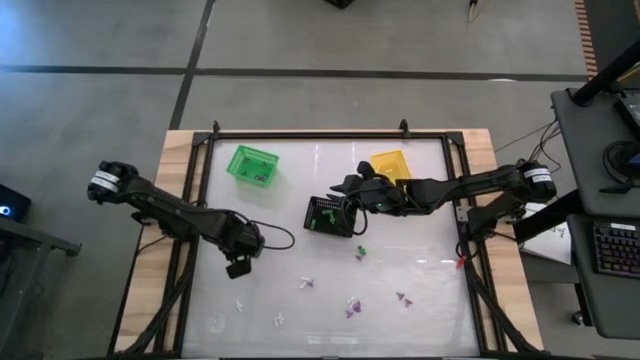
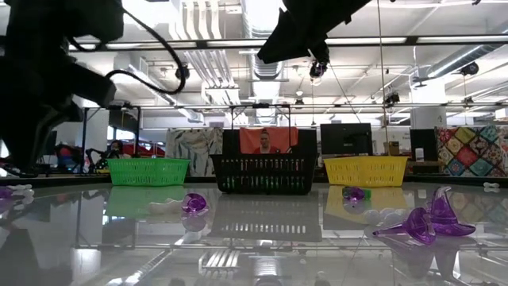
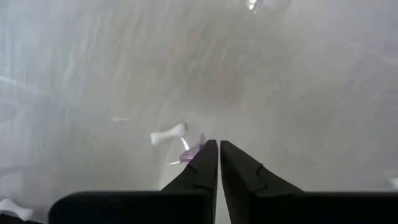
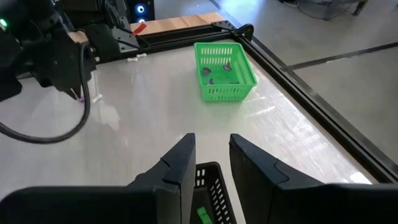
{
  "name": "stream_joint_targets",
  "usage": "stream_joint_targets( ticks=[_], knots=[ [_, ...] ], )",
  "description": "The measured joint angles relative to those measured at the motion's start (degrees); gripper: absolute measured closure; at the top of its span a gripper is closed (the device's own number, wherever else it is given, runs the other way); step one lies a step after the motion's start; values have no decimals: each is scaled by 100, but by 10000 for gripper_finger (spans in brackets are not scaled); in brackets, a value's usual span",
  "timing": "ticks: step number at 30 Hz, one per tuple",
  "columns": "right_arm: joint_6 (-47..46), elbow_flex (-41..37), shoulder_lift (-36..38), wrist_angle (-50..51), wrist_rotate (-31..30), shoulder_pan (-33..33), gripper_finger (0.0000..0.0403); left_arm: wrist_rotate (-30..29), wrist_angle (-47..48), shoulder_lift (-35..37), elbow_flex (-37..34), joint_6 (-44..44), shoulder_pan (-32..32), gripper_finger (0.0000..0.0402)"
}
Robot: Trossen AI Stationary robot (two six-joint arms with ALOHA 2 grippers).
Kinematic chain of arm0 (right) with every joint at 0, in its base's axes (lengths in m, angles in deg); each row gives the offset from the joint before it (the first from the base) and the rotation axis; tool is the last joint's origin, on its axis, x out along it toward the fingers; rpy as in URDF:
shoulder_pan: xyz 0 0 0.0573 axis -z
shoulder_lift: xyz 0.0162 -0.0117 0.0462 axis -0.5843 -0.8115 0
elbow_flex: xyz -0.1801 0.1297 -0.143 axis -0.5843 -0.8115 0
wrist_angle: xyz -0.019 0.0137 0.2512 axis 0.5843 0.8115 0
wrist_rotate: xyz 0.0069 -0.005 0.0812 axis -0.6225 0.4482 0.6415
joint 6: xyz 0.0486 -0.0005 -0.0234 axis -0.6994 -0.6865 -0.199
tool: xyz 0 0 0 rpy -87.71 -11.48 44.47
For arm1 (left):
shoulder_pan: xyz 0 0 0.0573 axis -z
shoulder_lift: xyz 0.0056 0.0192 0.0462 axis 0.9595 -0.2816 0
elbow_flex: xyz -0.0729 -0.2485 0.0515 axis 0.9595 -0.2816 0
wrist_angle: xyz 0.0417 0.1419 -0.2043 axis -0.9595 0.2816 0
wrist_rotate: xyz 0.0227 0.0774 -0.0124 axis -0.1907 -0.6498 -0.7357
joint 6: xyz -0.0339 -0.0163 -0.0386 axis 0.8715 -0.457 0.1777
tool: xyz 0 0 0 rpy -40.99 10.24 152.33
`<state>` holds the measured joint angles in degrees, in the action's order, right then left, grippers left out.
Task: Sort Halloween decoration
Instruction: Put the purple witch hat toy into the green bin
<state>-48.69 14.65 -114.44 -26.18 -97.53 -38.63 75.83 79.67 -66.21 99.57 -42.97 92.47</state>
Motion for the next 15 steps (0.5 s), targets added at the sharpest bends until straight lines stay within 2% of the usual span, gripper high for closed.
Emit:
stream_joint_targets(
  ticks=[6,11,15],
  knots=[
    [0,0,0,5,2,-44,312,158,-21,183,18,694,4,379],
    [7,0,0,16,2,-55,312,134,-10,157,18,975,90,333],
    [4,0,0,16,2,-61,312,108,21,-29,14,1840,83,294]
  ],
)
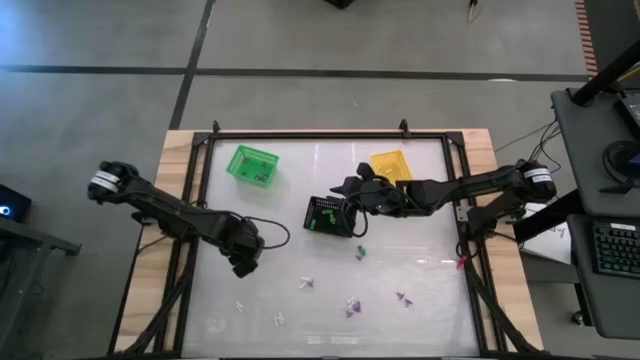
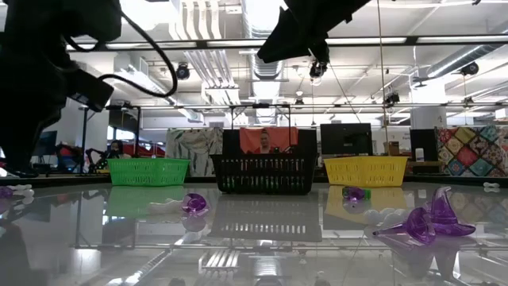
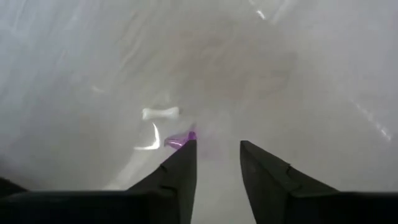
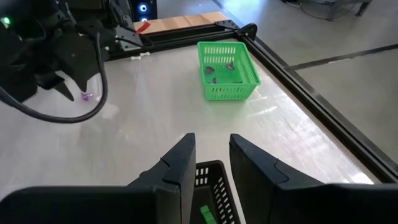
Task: Sort Halloween decoration
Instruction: Put the purple witch hat toy into the green bin
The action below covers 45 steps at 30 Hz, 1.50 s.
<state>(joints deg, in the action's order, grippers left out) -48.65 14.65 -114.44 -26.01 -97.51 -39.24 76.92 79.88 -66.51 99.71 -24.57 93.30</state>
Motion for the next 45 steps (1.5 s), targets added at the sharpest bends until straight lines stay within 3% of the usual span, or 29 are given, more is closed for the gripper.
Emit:
stream_joint_targets(
  ticks=[5,14,35,45],
  knots=[
    [0,0,0,-4,0,0,312,35,0,-248,-2,143,62,281],
    [-51,0,0,2,8,-2,312,9,328,-391,-94,148,66,295],
    [-44,0,0,7,22,-2,312,21,-263,-462,-479,252,79,304],
    [-44,0,0,7,22,-2,312,35,-315,-462,-527,238,79,371]
  ],
)
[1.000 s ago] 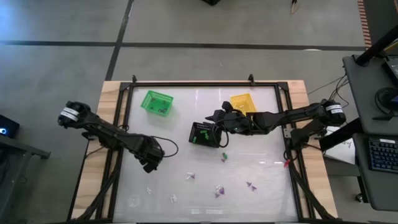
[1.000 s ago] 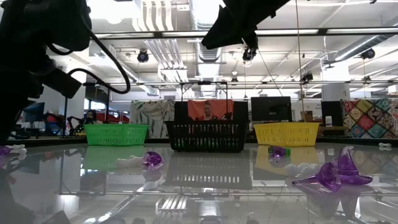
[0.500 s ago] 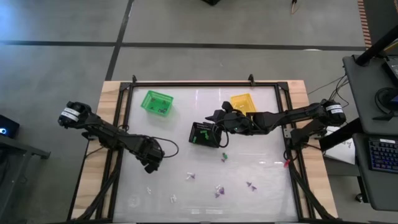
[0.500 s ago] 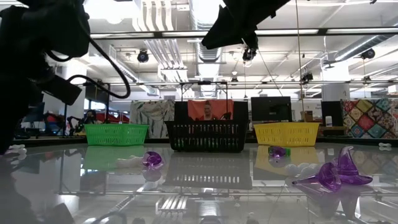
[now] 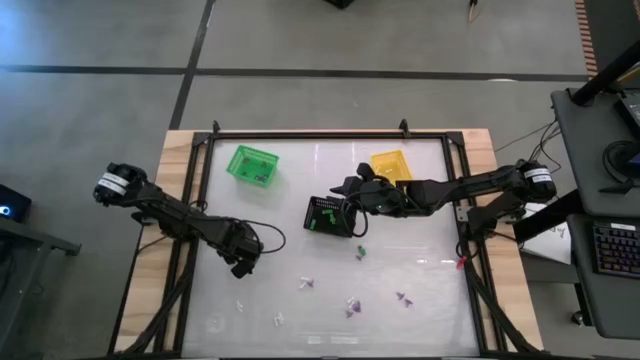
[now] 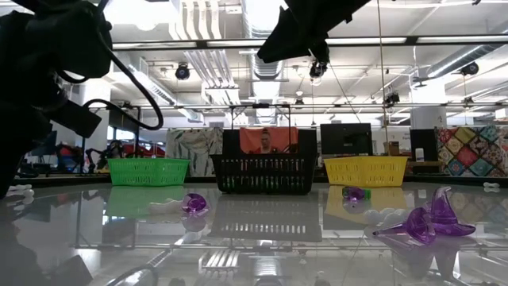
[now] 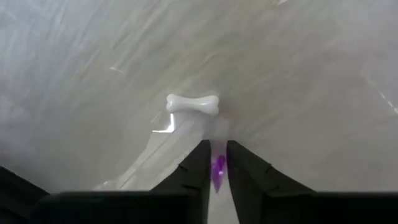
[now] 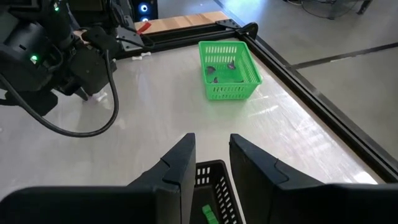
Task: Sort Halloween decoration
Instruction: Put the purple witch hat toy into the green bin
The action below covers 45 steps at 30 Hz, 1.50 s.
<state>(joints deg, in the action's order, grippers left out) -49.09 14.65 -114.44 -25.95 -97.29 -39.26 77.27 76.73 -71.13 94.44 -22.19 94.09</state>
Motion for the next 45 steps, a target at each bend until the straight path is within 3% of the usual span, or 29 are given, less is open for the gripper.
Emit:
stream_joint_targets(
  ticks=[4,14,26,32,37,45],
  knots=[
    [-2,0,0,1,0,0,312,4,0,0,0,-76,0,398],
    [-2,0,0,0,0,0,312,4,85,130,10,-144,0,401],
    [-2,0,0,22,0,0,312,-298,104,485,705,-743,8,401],
    [8,0,0,103,13,-1,312,-830,-168,593,1289,-1731,9,401],
    [58,0,2,262,26,-65,312,-1366,-968,623,1732,-2997,-50,402],
    [153,0,156,371,26,-296,312,-1417,-2298,625,1975,-4766,-418,402]
  ],
)
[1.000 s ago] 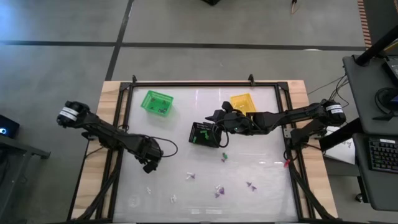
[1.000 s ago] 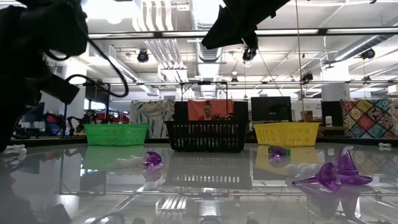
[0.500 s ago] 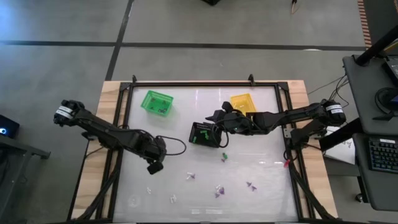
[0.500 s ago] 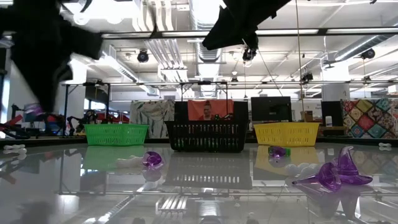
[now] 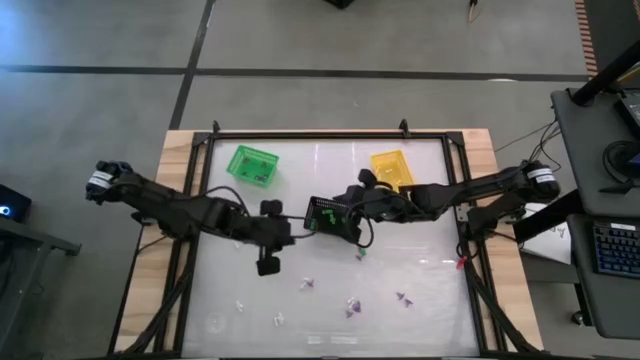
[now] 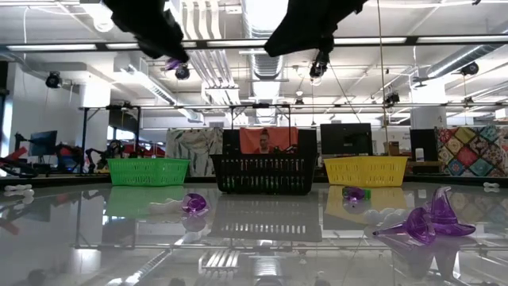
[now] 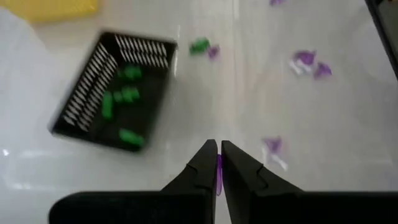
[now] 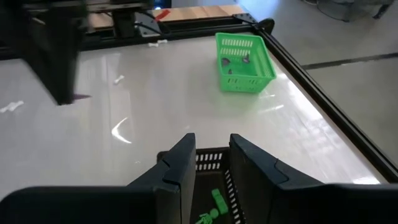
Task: Sort Halloween decoration
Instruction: Put the purple witch hat toy into the green bin
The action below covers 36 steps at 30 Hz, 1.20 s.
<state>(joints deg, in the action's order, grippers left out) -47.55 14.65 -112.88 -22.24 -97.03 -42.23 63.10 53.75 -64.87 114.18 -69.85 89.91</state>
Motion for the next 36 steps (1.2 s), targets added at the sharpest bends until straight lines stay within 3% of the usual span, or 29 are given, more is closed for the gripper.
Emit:
stream_joint_targets(
  ticks=[15,30,36],
  knots=[
    [-48,-138,581,434,-47,-231,312,21,-47,97,6,-976,-1304,402],
    [-109,-184,570,428,-50,-231,312,-192,1287,113,-125,-1056,-4607,401],
    [-156,-184,570,424,-50,-231,312,-191,1297,111,-160,-1085,-5409,395]
  ],
)
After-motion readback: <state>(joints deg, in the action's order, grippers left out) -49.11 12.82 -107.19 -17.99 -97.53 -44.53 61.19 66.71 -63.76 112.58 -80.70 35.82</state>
